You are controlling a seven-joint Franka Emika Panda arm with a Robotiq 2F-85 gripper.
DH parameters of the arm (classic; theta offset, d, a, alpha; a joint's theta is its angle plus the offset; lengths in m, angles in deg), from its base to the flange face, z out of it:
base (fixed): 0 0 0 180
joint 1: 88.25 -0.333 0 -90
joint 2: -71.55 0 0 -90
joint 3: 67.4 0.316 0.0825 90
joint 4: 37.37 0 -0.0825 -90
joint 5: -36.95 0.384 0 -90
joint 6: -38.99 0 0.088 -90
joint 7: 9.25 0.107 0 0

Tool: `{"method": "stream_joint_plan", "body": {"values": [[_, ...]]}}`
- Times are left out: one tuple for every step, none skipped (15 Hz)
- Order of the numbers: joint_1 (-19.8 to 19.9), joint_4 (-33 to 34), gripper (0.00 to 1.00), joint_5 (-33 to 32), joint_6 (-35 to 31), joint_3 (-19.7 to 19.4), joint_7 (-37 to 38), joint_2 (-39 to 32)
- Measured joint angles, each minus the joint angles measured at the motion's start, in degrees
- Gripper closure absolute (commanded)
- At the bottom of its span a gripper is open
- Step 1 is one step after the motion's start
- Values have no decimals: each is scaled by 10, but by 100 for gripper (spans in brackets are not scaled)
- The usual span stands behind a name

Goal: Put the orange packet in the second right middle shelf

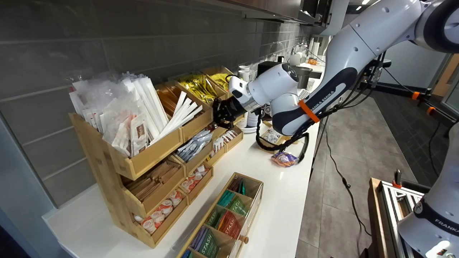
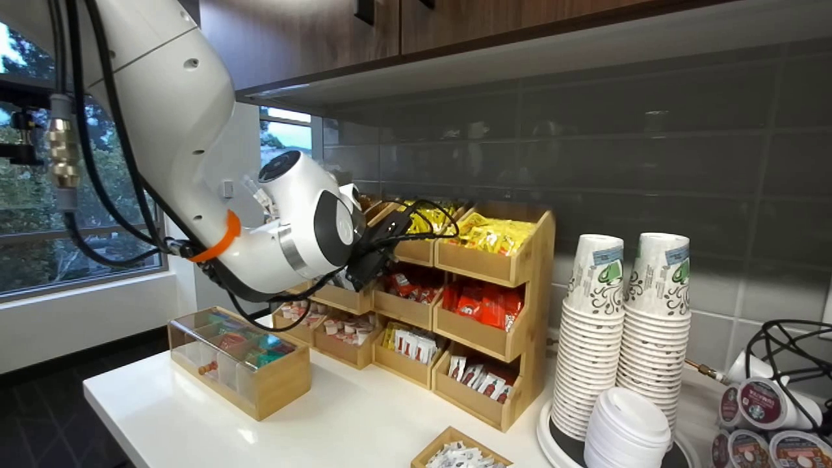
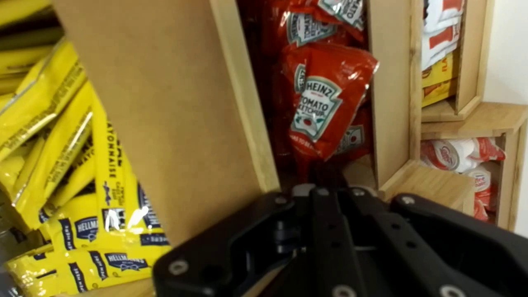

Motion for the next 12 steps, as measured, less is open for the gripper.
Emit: {"method": "stream_joint_plan", "body": {"values": [[2,-1,100,-2,-12,2,-1,-4],[3,-1,100,-2,-22,1,-2,-9],[3,-1,100,-2,-33,-1,-3,-12],[1,-1,100,0,-44,-6,-3,-16],[-3,-1,100,4,-57,-14,-3,-19],[-9,-2,100,12,-71,-25,-3,-22],[-15,-2,100,24,-83,-36,-3,-24],[-20,-3,100,34,-92,-44,-4,-27],[-26,-4,100,46,-101,-52,-5,-31],[-31,-4,100,57,-109,-58,-6,-34],[-35,-4,100,67,-118,-63,-8,-38],[-40,-4,100,77,-126,-66,-9,-41]]}}
